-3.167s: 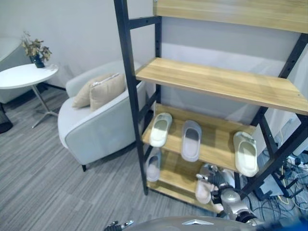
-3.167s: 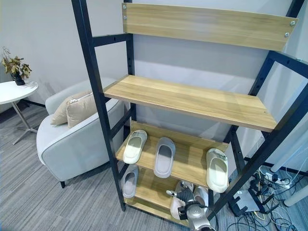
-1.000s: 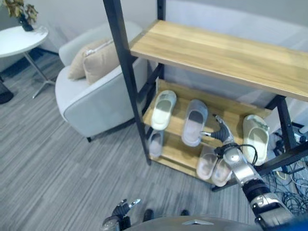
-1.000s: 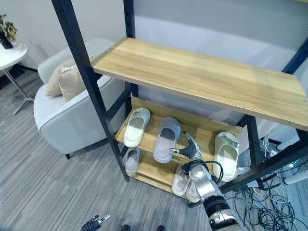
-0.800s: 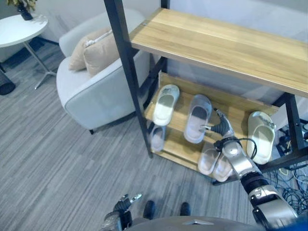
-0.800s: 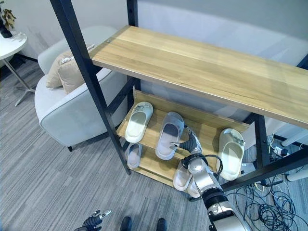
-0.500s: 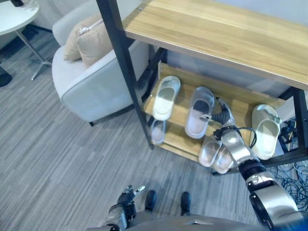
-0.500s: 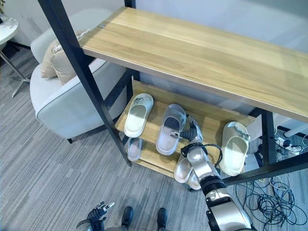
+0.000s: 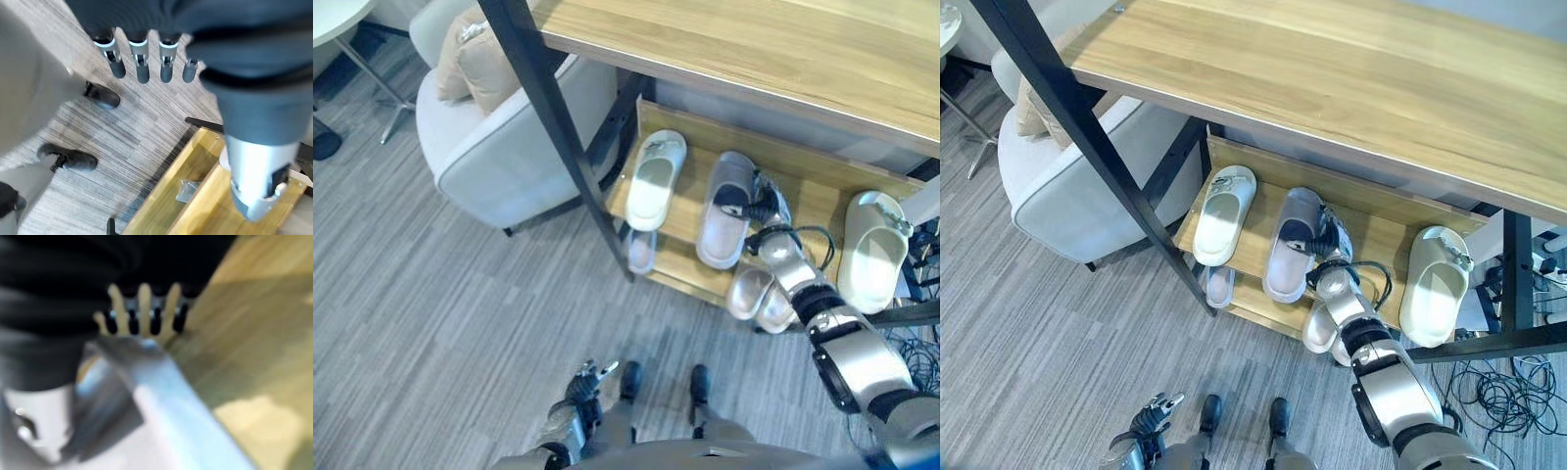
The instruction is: Arrange the slippers neatly on the shoe rack.
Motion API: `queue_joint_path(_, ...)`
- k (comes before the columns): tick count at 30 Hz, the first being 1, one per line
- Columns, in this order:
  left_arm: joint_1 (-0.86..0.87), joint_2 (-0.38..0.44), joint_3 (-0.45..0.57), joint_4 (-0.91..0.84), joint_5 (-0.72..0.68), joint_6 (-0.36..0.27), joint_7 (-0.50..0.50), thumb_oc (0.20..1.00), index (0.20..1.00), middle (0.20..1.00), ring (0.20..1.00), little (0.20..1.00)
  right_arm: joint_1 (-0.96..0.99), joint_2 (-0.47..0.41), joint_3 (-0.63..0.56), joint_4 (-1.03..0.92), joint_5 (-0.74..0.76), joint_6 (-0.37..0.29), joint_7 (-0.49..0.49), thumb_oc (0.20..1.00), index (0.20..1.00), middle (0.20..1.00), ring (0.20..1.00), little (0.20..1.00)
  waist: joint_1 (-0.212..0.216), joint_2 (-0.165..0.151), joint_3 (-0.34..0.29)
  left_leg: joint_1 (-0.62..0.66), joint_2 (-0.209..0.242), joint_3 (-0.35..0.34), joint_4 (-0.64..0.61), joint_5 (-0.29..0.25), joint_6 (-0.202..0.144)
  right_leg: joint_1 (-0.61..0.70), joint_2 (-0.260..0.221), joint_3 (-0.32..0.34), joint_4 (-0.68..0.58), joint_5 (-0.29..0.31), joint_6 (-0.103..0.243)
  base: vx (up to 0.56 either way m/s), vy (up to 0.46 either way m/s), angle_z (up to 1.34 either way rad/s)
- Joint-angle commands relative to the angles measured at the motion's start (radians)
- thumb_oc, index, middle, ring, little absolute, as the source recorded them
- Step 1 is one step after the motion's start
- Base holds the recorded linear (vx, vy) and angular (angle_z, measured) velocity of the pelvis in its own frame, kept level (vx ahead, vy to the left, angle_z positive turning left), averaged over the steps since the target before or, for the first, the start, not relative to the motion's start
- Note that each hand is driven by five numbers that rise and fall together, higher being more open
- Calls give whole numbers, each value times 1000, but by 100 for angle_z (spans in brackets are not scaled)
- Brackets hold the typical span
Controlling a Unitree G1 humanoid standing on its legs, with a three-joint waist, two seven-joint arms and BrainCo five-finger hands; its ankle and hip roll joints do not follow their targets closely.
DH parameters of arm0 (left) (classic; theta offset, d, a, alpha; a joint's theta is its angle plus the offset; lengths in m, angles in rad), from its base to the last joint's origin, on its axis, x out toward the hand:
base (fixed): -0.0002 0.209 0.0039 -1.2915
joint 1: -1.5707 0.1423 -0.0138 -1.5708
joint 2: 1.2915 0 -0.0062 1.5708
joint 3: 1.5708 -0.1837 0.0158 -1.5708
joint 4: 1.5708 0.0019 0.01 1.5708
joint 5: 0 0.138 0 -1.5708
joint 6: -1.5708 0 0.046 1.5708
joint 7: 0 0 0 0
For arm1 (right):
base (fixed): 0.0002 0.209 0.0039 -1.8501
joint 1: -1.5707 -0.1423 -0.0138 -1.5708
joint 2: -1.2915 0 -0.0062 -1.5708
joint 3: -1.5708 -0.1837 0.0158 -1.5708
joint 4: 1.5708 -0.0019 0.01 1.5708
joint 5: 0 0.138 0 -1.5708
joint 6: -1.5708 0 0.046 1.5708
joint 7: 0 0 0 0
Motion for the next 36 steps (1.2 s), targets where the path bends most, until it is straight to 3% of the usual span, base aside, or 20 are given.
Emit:
queue_joint_path(1,-94,-27,-19,41,-39,-23,19,1000,1000,1000,1000,1000,-145,-18,23,79,2,-56,-12,489,489,489,489,489,10,-8,50,-6,-9,46,2,26,26,65,-67,-6,3,-7,31,0,0,0)
queue_joint_path(2,-97,-29,-21,39,-40,-25,17,1000,1000,1000,1000,1000,-157,-13,26,101,7,-58,-12,413,413,413,413,413,11,-8,53,-8,-9,45,2,27,26,65,-67,-7,3,-8,32,0,0,0)
queue_joint_path(3,-101,-32,-25,37,-40,-27,15,1000,1000,1000,1000,1000,-169,-3,33,154,16,-70,-16,395,395,395,395,395,15,-6,57,-10,-11,42,2,27,26,64,-69,-8,3,-7,34,0,0,0)
queue_joint_path(7,-106,-35,-34,36,-35,-30,13,1000,1000,1000,1000,1000,-189,6,33,208,29,-88,-19,398,398,398,398,398,19,-4,62,-13,-12,40,2,29,26,63,-70,-11,3,-8,37,0,0,0)
queue_joint_path(8,-109,-39,-44,36,-27,-35,16,1000,1000,1000,1000,1000,-210,23,31,273,45,-105,-24,200,200,200,200,200,25,0,64,-19,-15,38,2,30,25,61,-73,-16,3,-10,41,0,0,0)
queue_joint_path(20,-128,-46,-35,85,-14,-37,36,1000,1000,1000,1000,1000,-165,79,3,359,31,-178,-153,200,200,200,200,200,32,4,69,1,-15,41,2,22,24,80,-73,-13,3,-18,49,3,9,4)
queue_joint_path(22,-137,-42,-20,89,-16,-37,40,1000,1000,1000,1000,1000,-80,52,-1,251,-16,-215,-243,200,200,200,200,200,22,5,75,16,-11,49,2,17,25,87,-72,-8,3,-17,49,0,0,0)
queue_joint_path(24,-123,-49,-3,51,-34,-29,12,1000,1000,1000,1000,1000,22,-3,-14,27,-72,-222,-297,200,200,200,200,200,7,5,80,29,-7,60,2,13,26,94,-71,0,3,-14,50,-4,17,5)
queue_joint_path(26,-97,-54,14,13,-42,-20,2,1000,1000,1000,1000,1000,181,-60,-56,-214,-113,-216,-303,200,200,200,200,200,-4,4,79,47,-2,70,2,4,26,106,-68,8,3,-18,48,0,0,0)
queue_joint_path(29,-47,-53,29,-29,-33,-24,20,1000,1000,1000,1000,1000,488,-101,-161,-558,-94,-222,-232,200,200,200,200,200,-23,0,70,79,4,76,2,-10,28,131,-62,17,3,-29,43,35,-10,-3)
queue_joint_path(30,-43,-54,25,-30,-33,-23,20,1000,1000,1000,1000,1000,495,-102,-163,-564,-93,-219,-230,200,200,200,200,200,-21,0,68,80,4,76,2,-11,28,132,-62,17,3,-30,43,49,-24,-9)
queue_joint_path(32,4,-48,96,-83,-80,-18,29,1000,1000,1000,1000,1000,720,-220,-211,-802,-129,-214,-164,200,200,200,200,200,-29,-4,57,106,8,74,2,-21,30,154,-58,19,3,-41,37,45,-39,-19)
queue_joint_path(36,49,-54,213,-159,-194,-10,59,1000,1000,1000,1000,1000,953,-243,-251,-915,-113,-238,-98,200,200,200,200,200,-41,-4,48,138,13,77,2,-28,35,183,-54,21,3,-50,26,10,-58,-7)
